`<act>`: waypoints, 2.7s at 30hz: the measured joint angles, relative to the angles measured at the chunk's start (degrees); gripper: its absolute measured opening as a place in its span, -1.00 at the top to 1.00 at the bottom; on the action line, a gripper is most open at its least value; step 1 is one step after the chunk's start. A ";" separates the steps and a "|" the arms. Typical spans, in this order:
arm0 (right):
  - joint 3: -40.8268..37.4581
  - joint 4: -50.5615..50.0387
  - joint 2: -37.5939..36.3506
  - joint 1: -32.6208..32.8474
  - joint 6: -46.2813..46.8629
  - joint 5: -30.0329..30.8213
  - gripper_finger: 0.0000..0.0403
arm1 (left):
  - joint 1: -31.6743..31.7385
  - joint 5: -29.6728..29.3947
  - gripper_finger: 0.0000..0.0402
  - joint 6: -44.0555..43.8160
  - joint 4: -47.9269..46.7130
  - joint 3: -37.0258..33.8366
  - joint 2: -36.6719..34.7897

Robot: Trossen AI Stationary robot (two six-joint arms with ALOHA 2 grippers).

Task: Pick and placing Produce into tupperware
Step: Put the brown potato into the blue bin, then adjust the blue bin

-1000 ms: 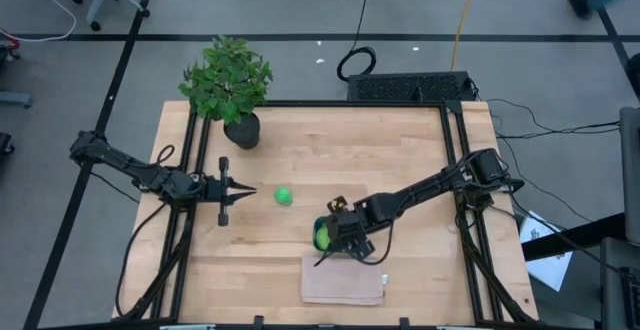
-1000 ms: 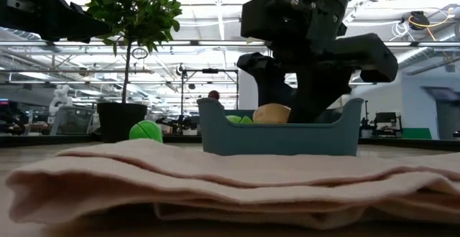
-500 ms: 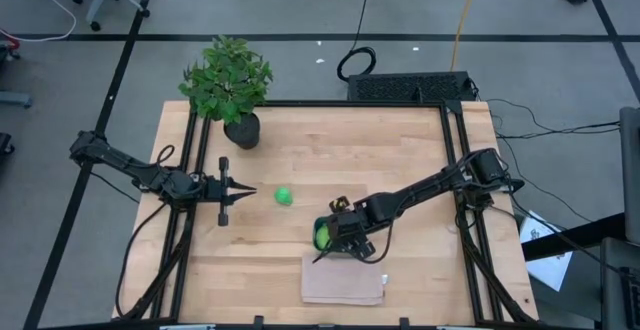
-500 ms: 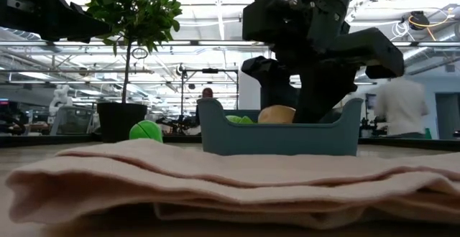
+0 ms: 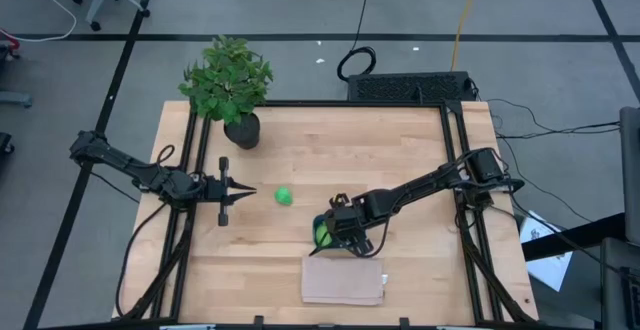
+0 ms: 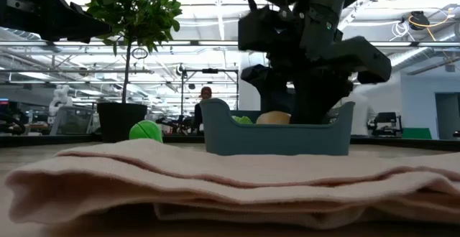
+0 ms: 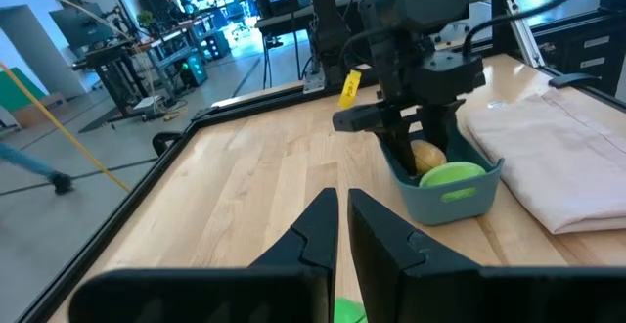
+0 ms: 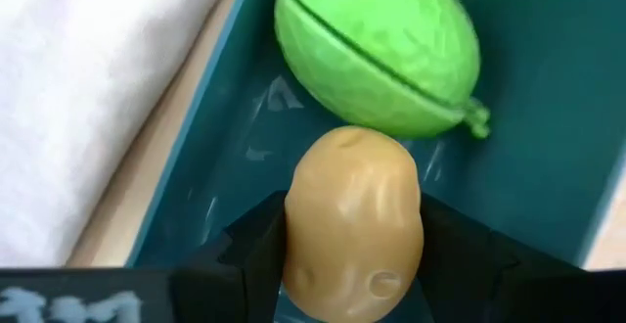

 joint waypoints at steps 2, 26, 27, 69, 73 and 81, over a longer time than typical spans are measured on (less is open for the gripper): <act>0.06 0.29 0.32 0.02 -0.21 0.02 0.09 | 0.00 0.00 0.84 0.00 -0.01 0.00 0.01; 0.02 -0.04 0.50 -0.35 3.25 0.20 -0.09 | 0.00 0.00 0.84 -0.24 0.05 0.00 0.01; 0.02 -0.06 0.50 -0.35 3.24 0.39 -0.09 | 0.00 0.00 0.84 -0.24 0.02 0.00 0.01; -2.07 -0.39 -9.62 -5.27 1.63 5.01 0.99 | 0.01 -0.02 0.84 -0.22 0.17 0.00 0.01; -5.15 0.61 -9.58 -6.89 2.50 5.01 0.99 | 0.00 -0.02 0.84 -0.22 -0.09 0.00 0.01; -7.89 0.84 -11.95 -8.24 4.42 4.61 1.00 | 0.01 -0.04 0.84 -0.30 -0.62 0.00 -0.01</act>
